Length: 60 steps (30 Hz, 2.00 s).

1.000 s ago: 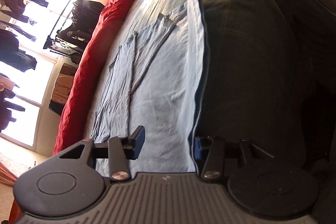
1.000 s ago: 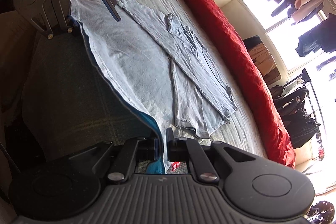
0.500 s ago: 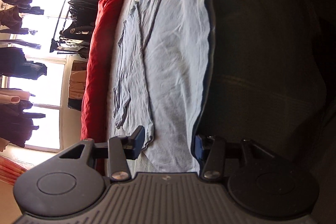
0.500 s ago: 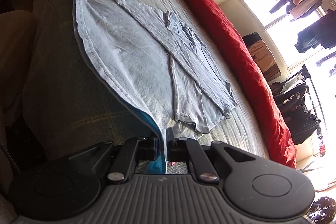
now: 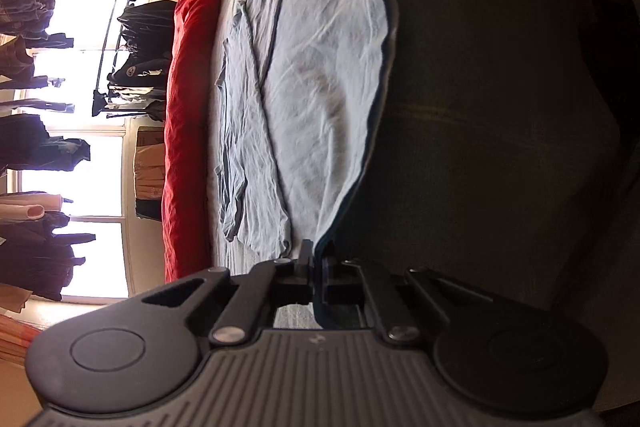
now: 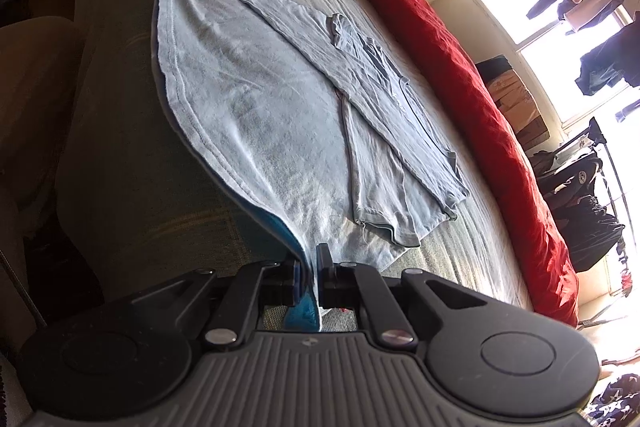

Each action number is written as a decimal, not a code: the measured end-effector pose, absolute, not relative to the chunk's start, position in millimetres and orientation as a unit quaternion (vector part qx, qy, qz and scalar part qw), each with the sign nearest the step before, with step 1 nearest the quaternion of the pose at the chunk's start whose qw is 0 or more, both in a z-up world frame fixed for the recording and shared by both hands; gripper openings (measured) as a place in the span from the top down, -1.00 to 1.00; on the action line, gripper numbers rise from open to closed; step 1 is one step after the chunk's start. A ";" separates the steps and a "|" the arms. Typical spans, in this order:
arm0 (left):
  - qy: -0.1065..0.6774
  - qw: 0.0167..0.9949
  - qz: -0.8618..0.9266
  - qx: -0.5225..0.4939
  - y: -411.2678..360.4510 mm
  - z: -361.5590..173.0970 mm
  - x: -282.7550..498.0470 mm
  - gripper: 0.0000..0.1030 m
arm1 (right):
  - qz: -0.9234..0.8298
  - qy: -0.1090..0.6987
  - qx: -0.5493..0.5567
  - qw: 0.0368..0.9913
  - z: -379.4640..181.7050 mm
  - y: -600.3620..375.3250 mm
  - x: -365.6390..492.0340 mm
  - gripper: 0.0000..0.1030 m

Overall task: Fold clothes
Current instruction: 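Lift the hem with both grippers and fold it over toward the collar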

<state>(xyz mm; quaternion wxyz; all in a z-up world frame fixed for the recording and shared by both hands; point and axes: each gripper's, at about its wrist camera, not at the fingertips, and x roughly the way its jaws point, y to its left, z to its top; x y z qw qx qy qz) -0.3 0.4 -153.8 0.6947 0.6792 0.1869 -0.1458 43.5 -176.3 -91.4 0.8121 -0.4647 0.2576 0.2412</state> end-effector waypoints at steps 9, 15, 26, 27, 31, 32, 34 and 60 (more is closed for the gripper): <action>0.167 0.723 -0.126 0.658 1.7 -124.4 13.3 0.97 | 0.240 0.240 -0.470 0.814 -76.9 -174.7 50.0 0.86; 0.156 0.740 -0.111 0.645 -0.7 -105.0 35.4 0.96 | 0.232 0.230 -0.470 0.820 -65.1 -177.1 63.6 0.86; 0.147 0.748 -0.101 0.639 -3.5 -86.2 87.0 0.95 | 0.214 0.223 -0.469 0.827 -52.7 -183.6 104.9 0.86; 0.148 0.749 -0.101 0.638 -3.6 -85.4 92.2 0.95 | 0.213 0.225 -0.468 0.828 -52.2 -183.8 110.2 0.86; 0.148 0.752 -0.100 0.635 -3.3 -82.3 114.0 0.95 | 0.209 0.229 -0.462 0.831 -50.5 -184.8 130.7 0.86; 0.148 0.752 -0.099 0.635 -3.3 -81.8 119.3 0.95 | 0.208 0.230 -0.460 0.832 -50.1 -185.1 135.9 0.86; 0.151 0.756 -0.099 0.630 -2.1 -80.8 131.1 0.95 | 0.206 0.230 -0.458 0.834 -49.5 -185.7 146.1 0.86; 0.187 0.774 -0.089 0.598 10.8 -104.8 278.2 0.94 | 0.171 0.244 -0.436 0.849 -70.5 -198.5 300.8 0.86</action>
